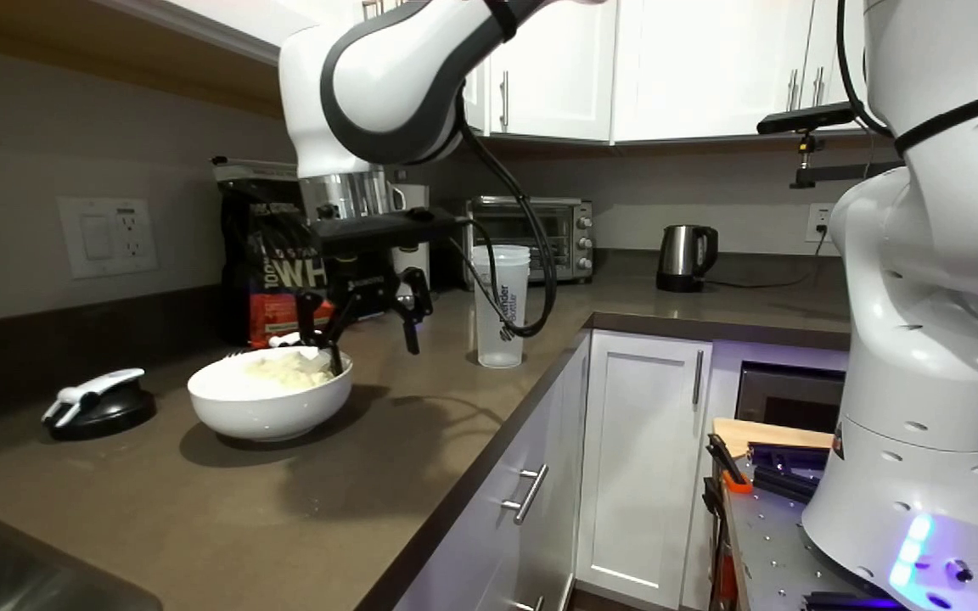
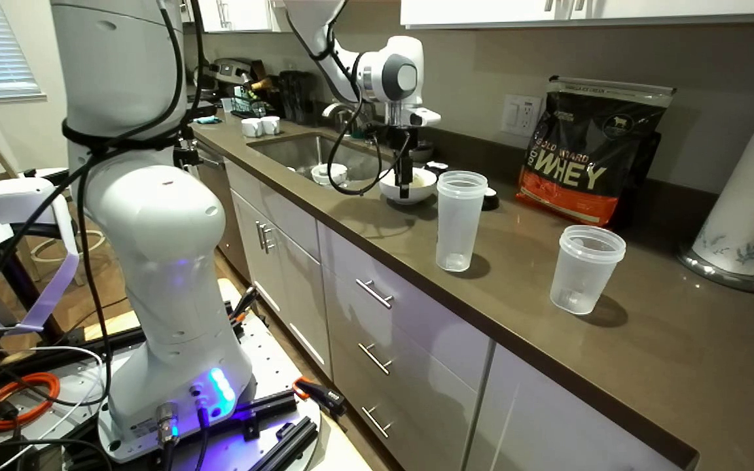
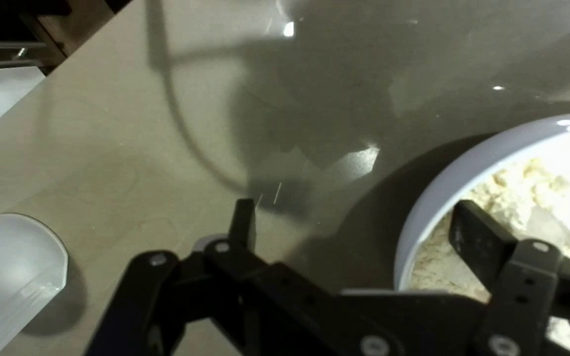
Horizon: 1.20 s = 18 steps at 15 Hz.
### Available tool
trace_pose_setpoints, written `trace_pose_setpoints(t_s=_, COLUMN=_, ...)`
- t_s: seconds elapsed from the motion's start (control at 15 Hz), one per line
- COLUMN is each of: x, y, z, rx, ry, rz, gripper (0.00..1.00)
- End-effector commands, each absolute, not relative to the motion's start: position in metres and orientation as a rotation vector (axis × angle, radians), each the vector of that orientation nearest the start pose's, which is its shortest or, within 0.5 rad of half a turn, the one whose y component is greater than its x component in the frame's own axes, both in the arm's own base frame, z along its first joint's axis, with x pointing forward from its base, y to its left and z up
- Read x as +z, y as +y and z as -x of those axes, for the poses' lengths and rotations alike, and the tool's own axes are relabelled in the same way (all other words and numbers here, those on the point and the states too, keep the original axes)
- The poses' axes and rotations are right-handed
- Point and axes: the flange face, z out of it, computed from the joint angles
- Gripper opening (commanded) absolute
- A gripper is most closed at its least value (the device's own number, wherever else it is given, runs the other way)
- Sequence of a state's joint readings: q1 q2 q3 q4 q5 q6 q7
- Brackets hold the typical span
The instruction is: Move the white bowl forward
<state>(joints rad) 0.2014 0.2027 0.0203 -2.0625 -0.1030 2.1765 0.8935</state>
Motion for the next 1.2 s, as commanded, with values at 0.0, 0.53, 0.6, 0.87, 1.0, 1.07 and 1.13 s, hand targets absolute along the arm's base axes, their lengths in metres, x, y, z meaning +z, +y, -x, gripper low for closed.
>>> trace_pose_setpoints(t_s=0.0, x=0.333, y=0.123, z=-0.538, rx=0.051, ry=1.000, rz=3.107, gripper=1.00)
trace_pose_setpoints(t_s=0.53, x=0.334, y=0.126, z=-0.519, rx=0.071, ry=0.979, rz=3.120, gripper=1.00)
trace_pose_setpoints(t_s=0.6, x=0.334, y=0.126, z=-0.517, rx=0.075, ry=0.978, rz=3.123, gripper=1.00)
trace_pose_setpoints(t_s=0.87, x=0.333, y=0.125, z=-0.508, rx=0.083, ry=0.980, rz=3.127, gripper=1.00)
trace_pose_setpoints(t_s=1.0, x=0.334, y=0.124, z=-0.503, rx=0.087, ry=0.982, rz=3.127, gripper=1.00)
trace_pose_setpoints(t_s=1.07, x=0.334, y=0.123, z=-0.501, rx=0.089, ry=0.984, rz=3.127, gripper=1.00)
trace_pose_setpoints(t_s=1.13, x=0.333, y=0.122, z=-0.498, rx=0.092, ry=0.987, rz=3.127, gripper=1.00)
